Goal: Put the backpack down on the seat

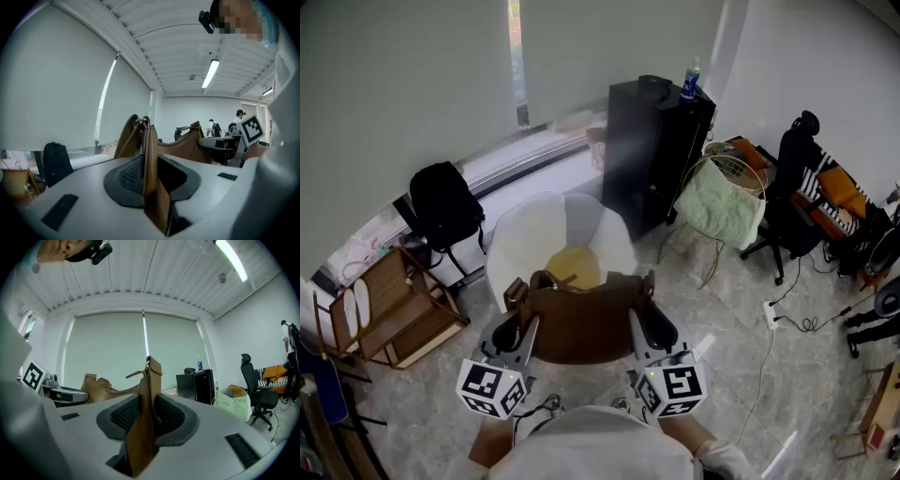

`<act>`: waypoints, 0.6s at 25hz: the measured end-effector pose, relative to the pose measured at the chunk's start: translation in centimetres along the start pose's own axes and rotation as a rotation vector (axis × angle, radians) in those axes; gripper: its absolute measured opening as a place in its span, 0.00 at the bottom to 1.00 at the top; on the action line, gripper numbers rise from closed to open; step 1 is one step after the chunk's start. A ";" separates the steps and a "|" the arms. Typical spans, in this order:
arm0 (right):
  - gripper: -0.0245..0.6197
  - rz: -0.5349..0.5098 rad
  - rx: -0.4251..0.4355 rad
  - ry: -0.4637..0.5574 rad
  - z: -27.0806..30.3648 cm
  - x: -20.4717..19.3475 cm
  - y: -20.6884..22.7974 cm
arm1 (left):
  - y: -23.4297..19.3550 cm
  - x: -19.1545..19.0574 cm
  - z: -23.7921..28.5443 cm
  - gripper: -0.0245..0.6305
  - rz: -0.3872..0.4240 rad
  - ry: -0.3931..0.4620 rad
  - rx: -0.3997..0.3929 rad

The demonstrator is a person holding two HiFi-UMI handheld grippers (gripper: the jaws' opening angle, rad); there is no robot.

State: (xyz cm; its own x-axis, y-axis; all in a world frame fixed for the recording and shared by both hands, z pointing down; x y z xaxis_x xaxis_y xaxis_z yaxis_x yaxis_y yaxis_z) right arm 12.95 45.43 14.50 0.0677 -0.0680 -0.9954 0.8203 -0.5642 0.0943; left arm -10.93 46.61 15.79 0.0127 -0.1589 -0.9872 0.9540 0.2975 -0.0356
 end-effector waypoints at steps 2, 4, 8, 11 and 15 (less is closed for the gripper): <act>0.26 0.000 -0.001 -0.003 -0.2 -0.1 0.0 | 0.2 -0.2 -0.1 0.19 -0.001 0.000 0.000; 0.26 0.004 0.002 -0.004 -0.5 -0.2 0.1 | 0.4 -0.3 -0.1 0.19 -0.003 -0.001 0.001; 0.26 0.018 0.015 -0.006 -0.8 -0.4 0.5 | 0.8 -0.5 0.0 0.19 -0.008 -0.007 0.008; 0.26 0.033 0.024 -0.013 -1.5 -0.6 1.2 | 1.7 -0.7 0.1 0.19 -0.011 -0.012 0.013; 0.26 0.053 0.034 -0.024 -2.4 -1.1 2.4 | 3.1 -1.1 0.4 0.19 -0.020 -0.019 0.021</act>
State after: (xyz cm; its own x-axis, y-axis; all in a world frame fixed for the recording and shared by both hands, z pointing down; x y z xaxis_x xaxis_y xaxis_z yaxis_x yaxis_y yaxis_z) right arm 16.25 46.14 15.74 0.0965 -0.1178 -0.9883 0.7964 -0.5865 0.1477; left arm -7.84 47.36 16.85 -0.0006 -0.1821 -0.9833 0.9602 0.2744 -0.0515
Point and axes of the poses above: the fingertips, and each gripper's own axes: z forward along the fingers, y to its right, x out of its top, the point moved 5 cm from there along -z, backward along the fingers, and after that the axes turned 11 degrees about x, right-handed, at the moved point
